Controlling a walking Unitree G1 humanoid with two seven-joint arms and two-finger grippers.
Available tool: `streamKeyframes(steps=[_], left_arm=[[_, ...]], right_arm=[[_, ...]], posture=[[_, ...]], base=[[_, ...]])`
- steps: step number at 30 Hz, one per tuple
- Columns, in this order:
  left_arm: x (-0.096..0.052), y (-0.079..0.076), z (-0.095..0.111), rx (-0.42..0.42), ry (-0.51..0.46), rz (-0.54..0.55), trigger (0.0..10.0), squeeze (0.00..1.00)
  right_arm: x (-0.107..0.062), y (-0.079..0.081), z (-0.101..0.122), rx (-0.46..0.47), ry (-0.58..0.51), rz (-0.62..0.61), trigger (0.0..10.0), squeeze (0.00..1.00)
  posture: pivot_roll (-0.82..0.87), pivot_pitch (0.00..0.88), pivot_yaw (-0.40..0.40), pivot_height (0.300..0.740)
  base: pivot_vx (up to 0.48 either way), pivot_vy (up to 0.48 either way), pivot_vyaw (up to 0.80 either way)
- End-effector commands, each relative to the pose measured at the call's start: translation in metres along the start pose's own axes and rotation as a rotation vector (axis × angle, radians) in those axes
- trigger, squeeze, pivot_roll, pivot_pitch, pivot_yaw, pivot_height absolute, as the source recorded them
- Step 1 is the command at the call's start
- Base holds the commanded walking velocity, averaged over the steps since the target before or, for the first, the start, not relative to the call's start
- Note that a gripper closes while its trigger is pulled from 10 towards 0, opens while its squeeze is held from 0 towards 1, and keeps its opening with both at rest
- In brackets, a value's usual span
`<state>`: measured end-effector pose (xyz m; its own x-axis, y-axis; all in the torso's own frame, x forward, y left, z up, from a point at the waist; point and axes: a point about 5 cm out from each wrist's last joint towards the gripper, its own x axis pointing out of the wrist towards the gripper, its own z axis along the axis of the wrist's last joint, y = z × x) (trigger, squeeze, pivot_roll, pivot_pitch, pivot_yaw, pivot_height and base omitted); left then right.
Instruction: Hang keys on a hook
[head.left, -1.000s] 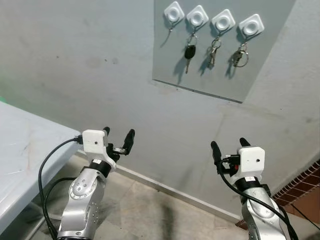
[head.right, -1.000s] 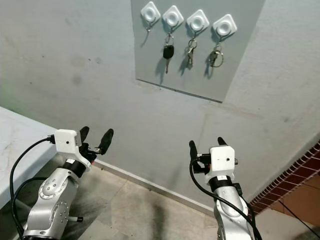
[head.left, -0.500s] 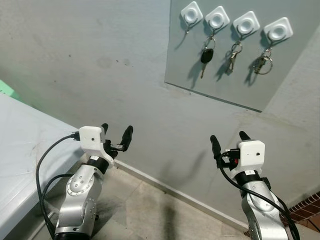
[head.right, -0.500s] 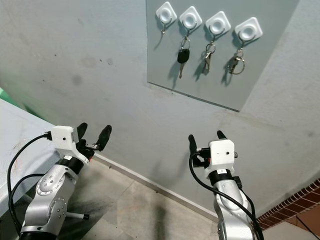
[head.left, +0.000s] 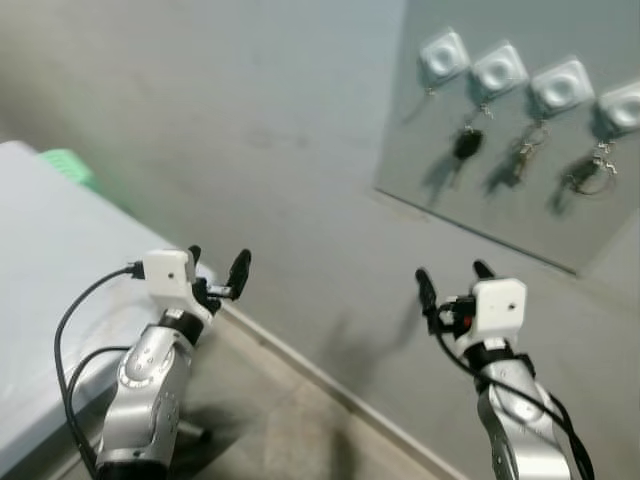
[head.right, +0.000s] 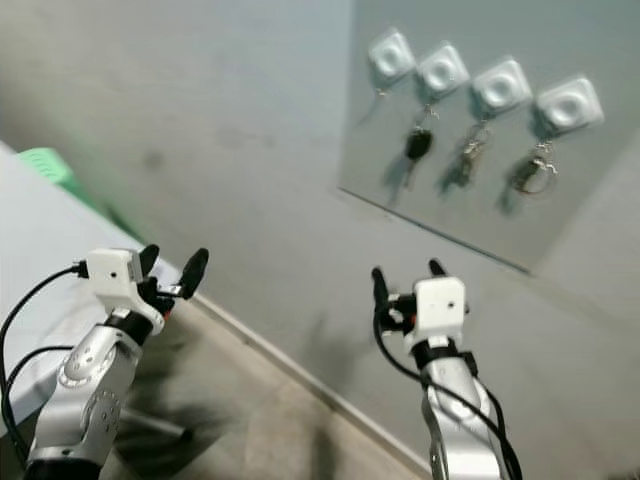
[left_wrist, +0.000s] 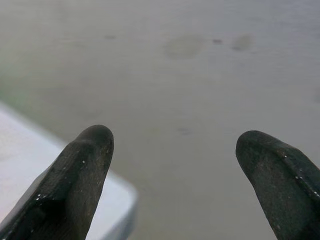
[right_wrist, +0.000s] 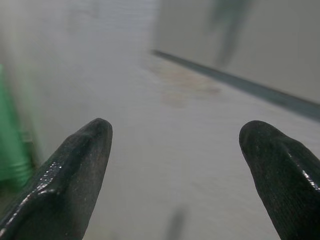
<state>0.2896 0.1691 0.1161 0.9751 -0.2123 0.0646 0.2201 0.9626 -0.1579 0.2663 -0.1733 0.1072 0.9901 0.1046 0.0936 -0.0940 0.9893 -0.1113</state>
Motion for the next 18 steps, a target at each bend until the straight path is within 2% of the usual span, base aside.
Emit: streamKeyframes(steps=[1,18], left_arm=[[0.0012,-0.0026,0.0033,0.002,-0.005,-0.014,10.0,0.0],[0.0016,-0.0049,0.0038,0.009,-0.001,-0.026,10.0,0.0]], right_arm=[[-0.0027,-0.0038,0.0011,0.0,0.0,-0.015,10.0,0.0],[-0.0015,-0.0083,0.0046,-0.005,-0.004,-0.014,10.0,0.0]], posture=[[-0.01,0.025,-0.008,0.732],[0.0,0.043,-0.016,0.732]], base=[[0.0,0.0,0.8],[0.0,0.0,0.8]])
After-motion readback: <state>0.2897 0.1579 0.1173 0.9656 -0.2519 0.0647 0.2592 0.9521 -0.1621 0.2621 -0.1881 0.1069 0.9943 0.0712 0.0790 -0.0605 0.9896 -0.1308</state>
